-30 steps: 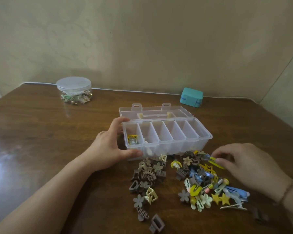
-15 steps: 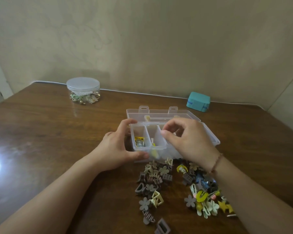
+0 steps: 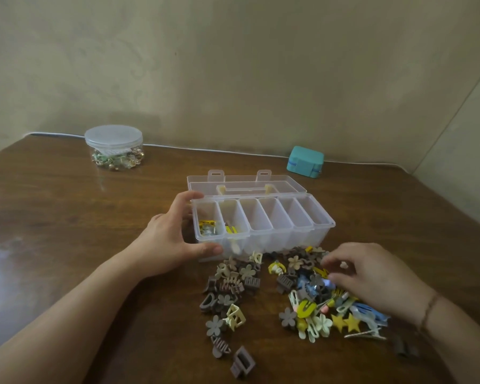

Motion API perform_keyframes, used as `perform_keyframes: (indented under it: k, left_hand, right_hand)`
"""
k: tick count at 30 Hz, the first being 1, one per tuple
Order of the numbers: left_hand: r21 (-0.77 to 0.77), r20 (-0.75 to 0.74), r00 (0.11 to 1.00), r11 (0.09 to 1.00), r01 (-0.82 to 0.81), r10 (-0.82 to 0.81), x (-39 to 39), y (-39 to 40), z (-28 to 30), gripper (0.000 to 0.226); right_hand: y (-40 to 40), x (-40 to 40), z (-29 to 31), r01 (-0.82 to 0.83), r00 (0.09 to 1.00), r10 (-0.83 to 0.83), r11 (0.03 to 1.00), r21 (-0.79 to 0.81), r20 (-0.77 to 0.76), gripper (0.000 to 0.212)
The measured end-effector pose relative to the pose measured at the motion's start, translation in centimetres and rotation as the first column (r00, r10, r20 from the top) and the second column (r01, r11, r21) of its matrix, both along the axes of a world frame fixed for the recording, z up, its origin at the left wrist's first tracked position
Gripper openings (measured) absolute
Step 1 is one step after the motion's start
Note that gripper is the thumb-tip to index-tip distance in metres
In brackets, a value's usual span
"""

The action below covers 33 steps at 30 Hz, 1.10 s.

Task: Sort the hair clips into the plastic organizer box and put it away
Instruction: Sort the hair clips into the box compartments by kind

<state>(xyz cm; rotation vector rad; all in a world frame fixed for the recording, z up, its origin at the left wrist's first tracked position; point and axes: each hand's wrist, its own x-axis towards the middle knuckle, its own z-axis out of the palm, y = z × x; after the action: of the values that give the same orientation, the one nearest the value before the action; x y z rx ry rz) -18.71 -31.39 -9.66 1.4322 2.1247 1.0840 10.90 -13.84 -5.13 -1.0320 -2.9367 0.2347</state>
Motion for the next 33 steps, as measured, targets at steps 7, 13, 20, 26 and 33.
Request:
perform_keyframes:
  k: [7,13,20,26,33]
  left_hand:
    - [0.003,-0.004,1.0,1.0,-0.01,0.01,-0.1,-0.1,-0.2,0.106]
    - [-0.007,0.003,1.0,1.0,0.007,-0.007,-0.1,-0.1,0.0,0.102]
    - [-0.018,0.005,1.0,1.0,0.004,-0.004,-0.2,-0.1,-0.1,0.105]
    - [-0.014,0.001,1.0,1.0,0.003,-0.003,-0.3,0.0,-0.2,0.104]
    - [-0.012,-0.001,1.0,1.0,0.011,-0.011,-0.2,-0.1,0.1,0.1]
  right_hand:
    - [0.4,-0.9,0.6,-0.021,0.997,0.022,1.0,-0.005,0.077,0.008]
    - [0.3,-1.4,1.1,0.015,0.993,-0.008,0.998,-0.053,0.122,0.016]
    - [0.7,-0.8,1.3,-0.016,0.986,0.02,1.0,-0.026,0.166,0.014]
    - [-0.4,-2.7,5.2,-0.114,0.985,0.099,0.988,-0.107,-0.141,0.018]
    - [-2.9,-12.4,4.4,-0.216,0.878,0.065,0.938,-0.27,-0.474,0.015]
